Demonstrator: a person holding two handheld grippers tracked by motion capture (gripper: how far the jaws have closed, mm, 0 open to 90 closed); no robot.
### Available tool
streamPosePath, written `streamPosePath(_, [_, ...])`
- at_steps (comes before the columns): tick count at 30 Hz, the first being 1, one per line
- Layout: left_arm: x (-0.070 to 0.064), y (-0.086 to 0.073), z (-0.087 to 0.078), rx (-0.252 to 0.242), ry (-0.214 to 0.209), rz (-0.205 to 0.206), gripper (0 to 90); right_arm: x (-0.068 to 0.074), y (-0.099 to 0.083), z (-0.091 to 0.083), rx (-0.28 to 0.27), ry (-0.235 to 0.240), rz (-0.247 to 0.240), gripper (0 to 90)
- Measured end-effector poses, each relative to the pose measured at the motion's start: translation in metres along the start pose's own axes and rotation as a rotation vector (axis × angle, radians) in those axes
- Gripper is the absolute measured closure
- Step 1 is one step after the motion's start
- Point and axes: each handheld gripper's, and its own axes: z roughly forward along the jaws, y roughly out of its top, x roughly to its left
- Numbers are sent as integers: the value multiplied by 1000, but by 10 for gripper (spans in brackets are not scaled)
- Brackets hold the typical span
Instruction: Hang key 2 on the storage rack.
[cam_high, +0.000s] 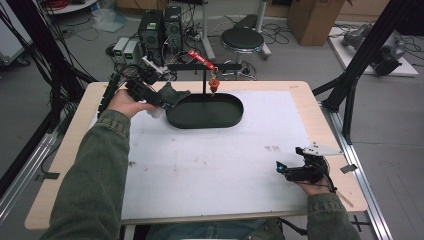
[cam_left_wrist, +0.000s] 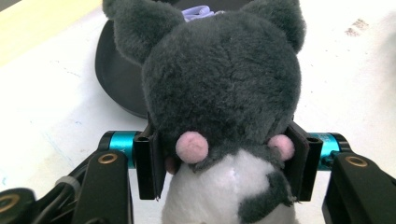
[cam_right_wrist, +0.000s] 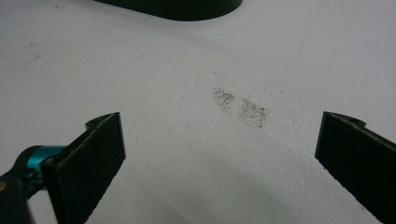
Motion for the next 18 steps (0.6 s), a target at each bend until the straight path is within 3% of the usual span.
streamPosePath(11, [15, 19, -2, 6, 18, -8, 431, 1, -1, -2, 0, -4, -4, 6])
streamPosePath(16, [21, 23, -5, -40, -5, -9, 431, 1, -1, -2, 8, -8, 8, 6])
streamPosePath(18, [22, 22, -6, -47, 9, -9, 433, 2, -1, -2, 5, -7, 10, 6])
